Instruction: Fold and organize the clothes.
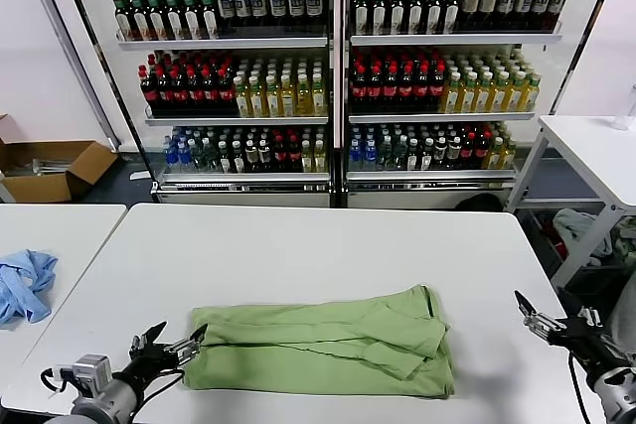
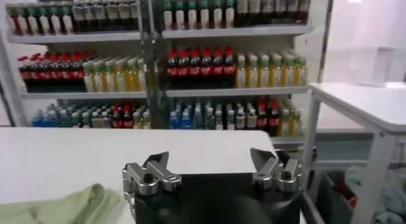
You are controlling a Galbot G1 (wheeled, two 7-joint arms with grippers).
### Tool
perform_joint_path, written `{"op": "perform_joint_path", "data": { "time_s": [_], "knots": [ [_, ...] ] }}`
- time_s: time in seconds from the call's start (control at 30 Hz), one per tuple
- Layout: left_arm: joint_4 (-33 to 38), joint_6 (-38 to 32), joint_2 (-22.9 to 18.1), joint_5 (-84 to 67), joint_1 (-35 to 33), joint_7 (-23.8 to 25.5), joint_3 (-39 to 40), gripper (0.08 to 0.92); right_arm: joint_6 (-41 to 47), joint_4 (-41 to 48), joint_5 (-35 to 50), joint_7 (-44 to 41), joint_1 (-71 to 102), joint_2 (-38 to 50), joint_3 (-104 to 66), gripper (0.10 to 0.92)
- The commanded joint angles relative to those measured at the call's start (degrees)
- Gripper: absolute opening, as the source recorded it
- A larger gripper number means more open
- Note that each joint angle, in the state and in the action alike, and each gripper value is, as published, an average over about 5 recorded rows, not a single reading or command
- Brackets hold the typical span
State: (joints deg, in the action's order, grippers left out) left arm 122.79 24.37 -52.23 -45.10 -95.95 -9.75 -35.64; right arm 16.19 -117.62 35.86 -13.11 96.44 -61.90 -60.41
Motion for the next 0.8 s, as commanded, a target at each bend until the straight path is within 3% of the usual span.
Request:
{"op": "perform_joint_path", "data": {
  "time_s": [0.03,0.43,0.8],
  "knots": [
    [-1.03,0.44,-3.21,4.02,0.03,-3.4,5.34,0.796,-0.91,-1.22,-1.4,-0.26,1.46,-1.98,-3.62,0.823],
    [-1.27,2.44,-4.16,5.2,0.76,-2.28,8.74,0.515,-0.72,-2.05,-0.53,-0.18,1.1,-1.41,-3.82,0.823],
    [-3.16,1.34,-3.95,6.89,2.72,-1.08,9.01,0.195,-0.64,-1.86,0.44,0.0,0.36,-1.12,-3.42,0.823]
  ]
}}
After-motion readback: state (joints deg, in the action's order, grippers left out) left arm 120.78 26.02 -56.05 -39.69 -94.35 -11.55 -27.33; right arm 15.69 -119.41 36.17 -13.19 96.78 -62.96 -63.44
